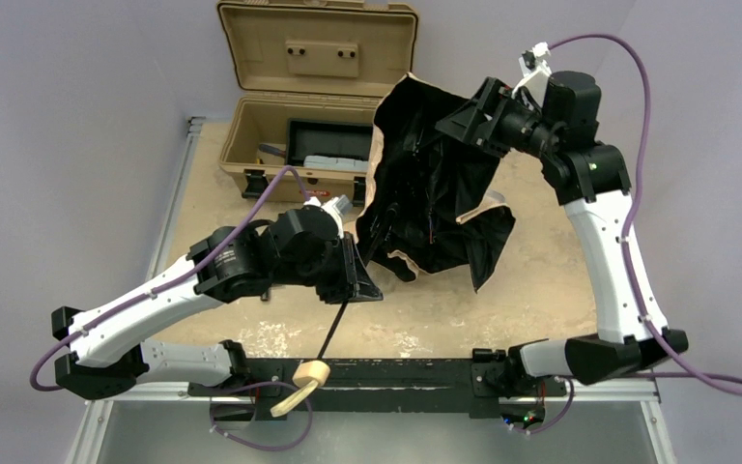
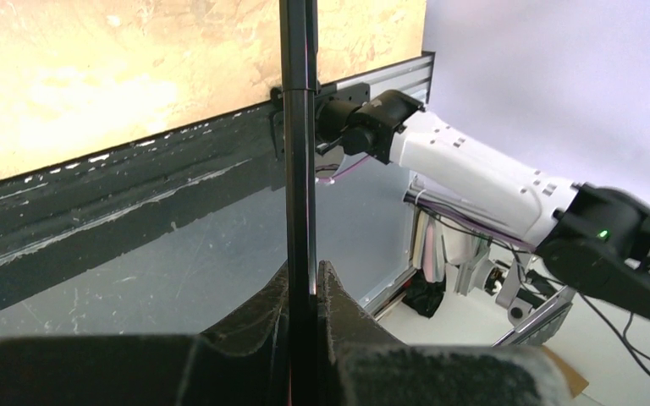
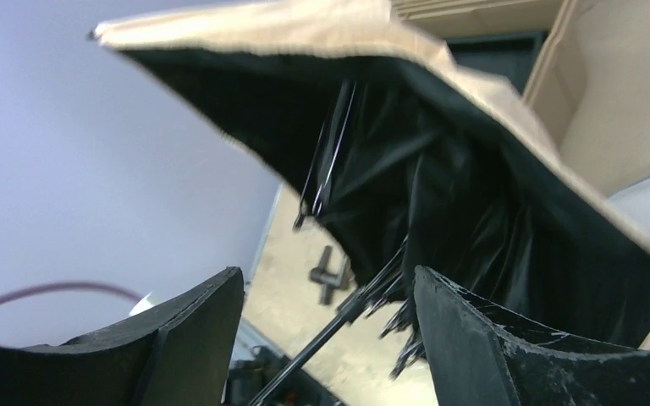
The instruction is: Open the umbrella
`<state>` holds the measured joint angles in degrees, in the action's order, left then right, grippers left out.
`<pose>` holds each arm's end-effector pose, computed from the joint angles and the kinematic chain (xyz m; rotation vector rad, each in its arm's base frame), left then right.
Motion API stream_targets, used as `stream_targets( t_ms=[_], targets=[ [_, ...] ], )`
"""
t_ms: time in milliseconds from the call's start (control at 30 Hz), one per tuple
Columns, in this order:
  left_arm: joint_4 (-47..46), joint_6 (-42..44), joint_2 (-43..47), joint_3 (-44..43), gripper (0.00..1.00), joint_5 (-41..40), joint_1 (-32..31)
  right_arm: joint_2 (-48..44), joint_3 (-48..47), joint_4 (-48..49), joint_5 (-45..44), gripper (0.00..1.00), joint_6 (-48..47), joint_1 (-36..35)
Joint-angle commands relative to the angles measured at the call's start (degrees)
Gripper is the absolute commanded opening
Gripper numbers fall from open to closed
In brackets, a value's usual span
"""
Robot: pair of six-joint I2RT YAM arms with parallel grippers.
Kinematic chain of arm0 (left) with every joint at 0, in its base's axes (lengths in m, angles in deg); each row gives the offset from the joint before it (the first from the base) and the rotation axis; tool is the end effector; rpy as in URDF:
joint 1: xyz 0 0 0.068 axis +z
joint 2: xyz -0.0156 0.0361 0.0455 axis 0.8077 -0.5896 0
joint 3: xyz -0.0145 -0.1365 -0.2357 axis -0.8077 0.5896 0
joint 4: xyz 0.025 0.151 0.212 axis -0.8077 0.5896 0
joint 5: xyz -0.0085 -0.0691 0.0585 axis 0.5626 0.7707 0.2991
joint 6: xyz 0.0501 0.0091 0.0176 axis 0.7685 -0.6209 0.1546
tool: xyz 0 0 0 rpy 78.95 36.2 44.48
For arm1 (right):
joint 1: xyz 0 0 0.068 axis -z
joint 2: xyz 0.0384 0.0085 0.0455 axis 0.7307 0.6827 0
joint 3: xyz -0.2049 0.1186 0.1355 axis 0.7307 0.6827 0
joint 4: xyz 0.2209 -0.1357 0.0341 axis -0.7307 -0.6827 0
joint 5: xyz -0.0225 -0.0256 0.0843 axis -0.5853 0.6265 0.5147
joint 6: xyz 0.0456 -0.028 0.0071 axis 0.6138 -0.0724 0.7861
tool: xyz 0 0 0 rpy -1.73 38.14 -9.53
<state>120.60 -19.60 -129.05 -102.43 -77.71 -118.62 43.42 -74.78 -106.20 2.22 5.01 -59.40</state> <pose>0.0893 -0.1935 0.4124 -0.1792 2.6281 -1.1780 0.2372 0.0682 0.4979 0.0739 1.9396 0.9961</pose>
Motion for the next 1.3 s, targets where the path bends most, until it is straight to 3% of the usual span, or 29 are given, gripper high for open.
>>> stream_targets(
  t_ms=[0,200,500,733,900,1267],
  targets=[
    [-9.95,1.35,1.06,-2.29,0.0,-2.18,0.98,-7.39,7.39,3.49,4.14,0.73,9.79,-1.68],
    [-14.51,1.19,1.64,-0.98,0.0,-1.78,1.5,-14.83,19.71,14.45,2.8,0.74,23.52,-5.83],
    [-19.51,1.03,0.73,-0.56,0.0,-0.18,2.37,-24.31,31.01,26.32,-8.36,0.71,41.11,-11.57],
    [-21.47,0.97,-0.3,-1.13,0.0,0.99,2.44,-24.69,35.32,31.19,-19.52,0.64,45.34,-19.26],
    [-23.9,-0.3,-0.34,-1.19,0.0,2.52,2.44,-22.74,37.6,33.94,-22.58,0.58,45.58,-22.62],
    [-25.51,-2.86,0.15,-1.32,0.0,2.14,2.65,-21.28,37.08,34.84,-26.06,0.42,45.25,-23.74]
  ],
)
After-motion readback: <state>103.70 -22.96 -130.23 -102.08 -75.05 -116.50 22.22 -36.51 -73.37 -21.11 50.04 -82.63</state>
